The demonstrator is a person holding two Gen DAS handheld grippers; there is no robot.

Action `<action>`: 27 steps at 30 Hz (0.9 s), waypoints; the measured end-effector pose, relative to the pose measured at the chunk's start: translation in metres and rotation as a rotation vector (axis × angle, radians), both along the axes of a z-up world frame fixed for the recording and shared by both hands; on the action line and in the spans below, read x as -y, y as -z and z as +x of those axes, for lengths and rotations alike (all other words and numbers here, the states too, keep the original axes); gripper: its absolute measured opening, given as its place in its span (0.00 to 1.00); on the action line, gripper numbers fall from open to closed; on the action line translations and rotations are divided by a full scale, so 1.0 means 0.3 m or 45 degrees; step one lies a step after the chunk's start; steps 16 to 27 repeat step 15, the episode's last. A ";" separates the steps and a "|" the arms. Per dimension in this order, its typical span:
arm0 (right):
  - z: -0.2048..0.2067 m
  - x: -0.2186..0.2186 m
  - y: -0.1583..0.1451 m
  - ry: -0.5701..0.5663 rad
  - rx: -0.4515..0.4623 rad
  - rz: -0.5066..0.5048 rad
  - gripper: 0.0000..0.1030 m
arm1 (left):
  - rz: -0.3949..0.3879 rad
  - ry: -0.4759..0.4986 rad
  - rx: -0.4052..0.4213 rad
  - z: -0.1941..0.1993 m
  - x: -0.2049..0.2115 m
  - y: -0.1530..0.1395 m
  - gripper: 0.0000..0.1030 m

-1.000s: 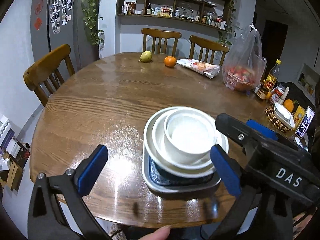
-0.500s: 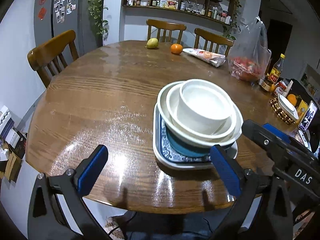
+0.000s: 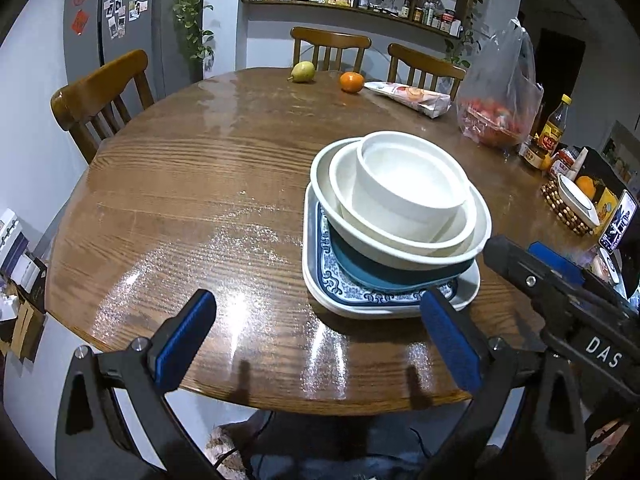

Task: Organize plates and bowls
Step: 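Open both grippers and withdraw them from the stack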

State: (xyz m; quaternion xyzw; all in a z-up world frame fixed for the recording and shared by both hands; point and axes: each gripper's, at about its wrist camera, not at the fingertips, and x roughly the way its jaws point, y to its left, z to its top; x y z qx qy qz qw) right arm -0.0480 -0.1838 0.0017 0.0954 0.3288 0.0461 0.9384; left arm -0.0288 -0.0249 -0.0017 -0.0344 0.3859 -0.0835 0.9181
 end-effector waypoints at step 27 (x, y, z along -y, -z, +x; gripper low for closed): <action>0.002 0.004 0.006 -0.003 -0.004 0.002 0.81 | -0.013 0.012 -0.010 0.002 0.004 0.002 0.99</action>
